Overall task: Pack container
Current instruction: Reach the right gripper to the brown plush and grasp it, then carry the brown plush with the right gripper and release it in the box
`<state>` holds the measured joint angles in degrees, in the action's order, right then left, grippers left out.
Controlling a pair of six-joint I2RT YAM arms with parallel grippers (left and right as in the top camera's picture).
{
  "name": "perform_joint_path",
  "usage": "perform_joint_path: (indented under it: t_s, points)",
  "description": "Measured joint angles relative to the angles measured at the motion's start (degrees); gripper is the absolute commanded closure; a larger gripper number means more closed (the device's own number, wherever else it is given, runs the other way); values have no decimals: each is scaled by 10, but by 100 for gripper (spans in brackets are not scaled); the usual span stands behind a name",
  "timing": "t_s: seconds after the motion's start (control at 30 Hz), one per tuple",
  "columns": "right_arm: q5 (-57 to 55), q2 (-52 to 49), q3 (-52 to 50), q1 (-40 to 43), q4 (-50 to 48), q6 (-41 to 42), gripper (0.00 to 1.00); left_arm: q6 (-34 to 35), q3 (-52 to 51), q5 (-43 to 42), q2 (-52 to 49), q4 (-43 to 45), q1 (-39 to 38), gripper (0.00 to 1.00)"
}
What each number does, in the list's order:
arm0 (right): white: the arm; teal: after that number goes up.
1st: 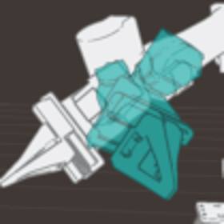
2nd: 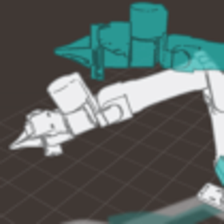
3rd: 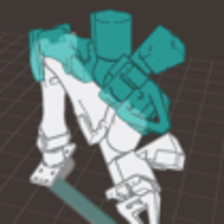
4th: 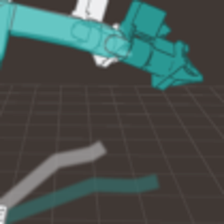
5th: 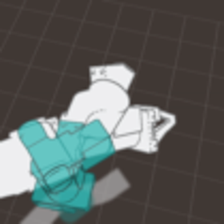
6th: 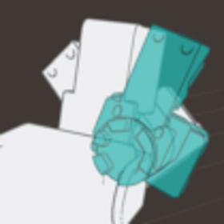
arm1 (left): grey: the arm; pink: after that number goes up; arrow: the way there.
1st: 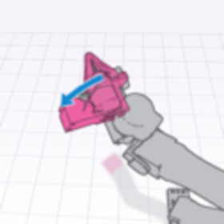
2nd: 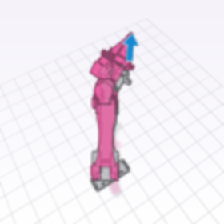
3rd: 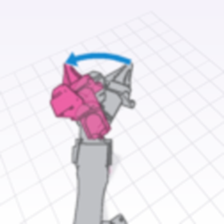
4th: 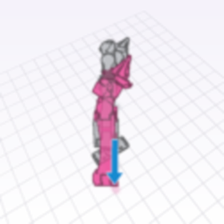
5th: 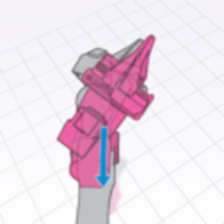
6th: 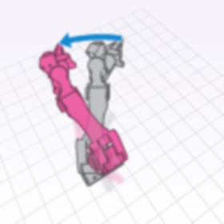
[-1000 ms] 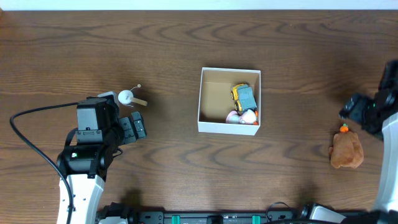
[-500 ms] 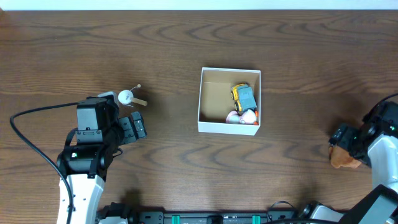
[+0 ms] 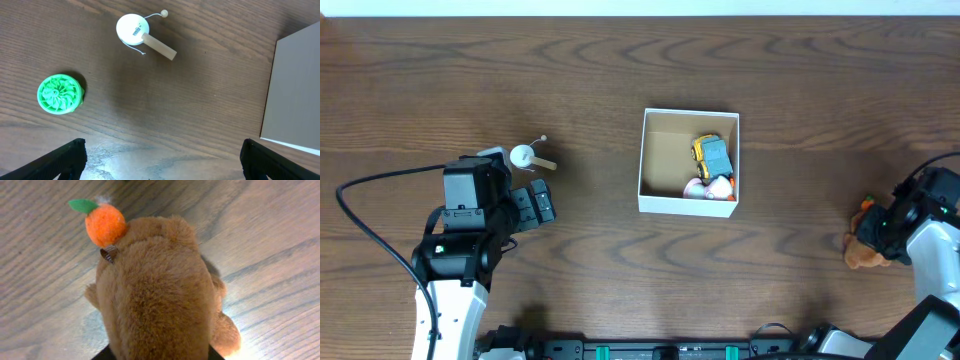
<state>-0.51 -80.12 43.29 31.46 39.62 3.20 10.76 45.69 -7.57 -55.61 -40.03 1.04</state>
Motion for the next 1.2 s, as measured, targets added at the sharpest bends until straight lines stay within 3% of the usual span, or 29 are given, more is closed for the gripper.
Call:
perform_joint_path:
  t_s: [0.23, 0.5, 0.63, 0.7, 0.77, 0.87, 0.93, 1.0, 1.07, 1.2]
  points:
    - [27, 3, 66, -63, 52, 5, 76, 0, 0, 0, 0, 0, 0, 2]
    - [52, 32, 243, -262, 51, -20, 71, 0, 0, 0, 0, 0, 0, 2]
    - [73, 38, 283, -394, 27, -115, 71, 0, 0, 0, 0, 0, 0, 2]
    - [79, 37, 284, -465, 23, -184, 63, 0, 0, 0, 0, 0, 0, 2]
    - [83, 34, 284, -519, 19, -243, 61, 0, 0, 0, 0, 0, 0, 2]
    - [78, 18, 284, -588, -5, -335, 71, 0, 0, 0, 0, 0, 0, 2]
    - [71, -3, 284, -614, -24, -376, 78, 0, 0, 0, 0, 0, 0, 2]
    - [66, -28, 284, -624, -44, -398, 78, 0, 0, 0, 0, 0, 0, 2]
    - [60, -63, 284, -627, -54, -415, 70, 0, 0, 0, 0, 0, 0, 2]
    - [50, -123, 284, -627, -63, -433, 71, 0, 0, 0, 0, 0, 0, 2]
